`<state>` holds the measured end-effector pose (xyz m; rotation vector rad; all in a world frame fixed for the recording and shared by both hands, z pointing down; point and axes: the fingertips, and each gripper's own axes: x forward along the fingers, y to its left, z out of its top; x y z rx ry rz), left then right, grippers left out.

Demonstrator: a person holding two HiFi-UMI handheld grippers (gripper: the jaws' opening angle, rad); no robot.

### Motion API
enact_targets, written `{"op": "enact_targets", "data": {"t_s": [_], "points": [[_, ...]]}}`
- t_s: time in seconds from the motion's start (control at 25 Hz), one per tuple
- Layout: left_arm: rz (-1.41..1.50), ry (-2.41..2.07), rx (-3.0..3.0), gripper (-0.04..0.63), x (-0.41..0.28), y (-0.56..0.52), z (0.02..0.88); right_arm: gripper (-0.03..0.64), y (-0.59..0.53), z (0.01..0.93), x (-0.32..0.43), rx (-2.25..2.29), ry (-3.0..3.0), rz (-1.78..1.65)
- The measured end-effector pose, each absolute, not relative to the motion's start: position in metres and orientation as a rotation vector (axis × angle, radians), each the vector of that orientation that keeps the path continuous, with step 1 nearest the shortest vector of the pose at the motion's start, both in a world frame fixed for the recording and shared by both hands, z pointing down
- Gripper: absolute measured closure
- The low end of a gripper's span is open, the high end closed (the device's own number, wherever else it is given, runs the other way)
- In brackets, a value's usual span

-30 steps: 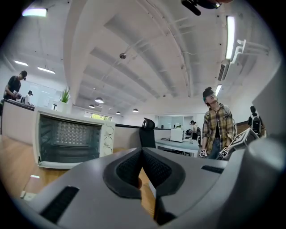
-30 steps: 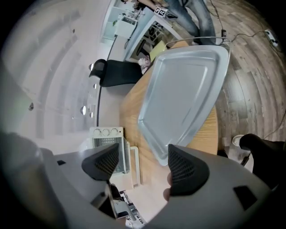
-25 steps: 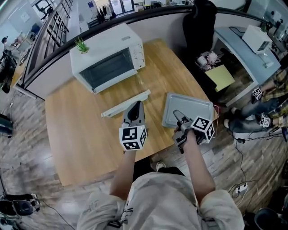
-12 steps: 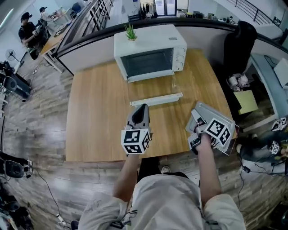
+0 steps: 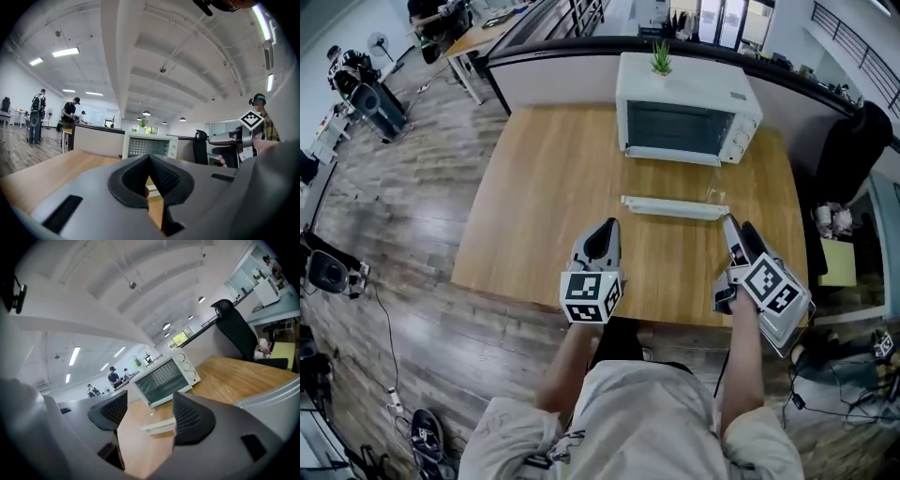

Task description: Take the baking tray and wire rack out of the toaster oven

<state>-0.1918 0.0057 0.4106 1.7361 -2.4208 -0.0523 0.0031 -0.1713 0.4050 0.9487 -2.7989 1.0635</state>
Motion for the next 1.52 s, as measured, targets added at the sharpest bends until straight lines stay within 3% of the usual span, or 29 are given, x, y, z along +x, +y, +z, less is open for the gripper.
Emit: {"op": "enact_targets", "data": {"t_s": [0.16, 0.68, 1.2, 1.28, 1.4, 1.52], "points": [[-0.090, -2.514, 1.671, 0.581, -0.206, 0.029, 0.397, 0.324, -0.161, 0.396, -0.010, 0.845, -2.884, 1.025], [-0.044, -2.725, 1.682, 0.581, -0.215, 0.052, 0.363, 0.336, -0.147, 0.369, -0.021, 0.918, -3.032, 0.193], [-0.060, -2.643, 1.780, 0.581, -0.202, 0.029, 0.364, 0.360, -0.163, 0.376, 0.005, 1.063, -2.999, 0.379], [-0.066, -2.631, 1.791, 0.581, -0.201, 0.026, 0.363, 0.395, -0.166, 0.376, 0.012, 1.131, -2.989, 0.377], [-0.084, -2.610, 1.786, 0.581, -0.204, 0.023, 0.363, 0.553, -0.174, 0.376, 0.027, 1.295, -2.954, 0.423], [-0.079, -2.592, 1.788, 0.581, -0.204, 0.019, 0.366, 0.595, -0.176, 0.379, 0.038, 1.329, -2.940, 0.434]]}}
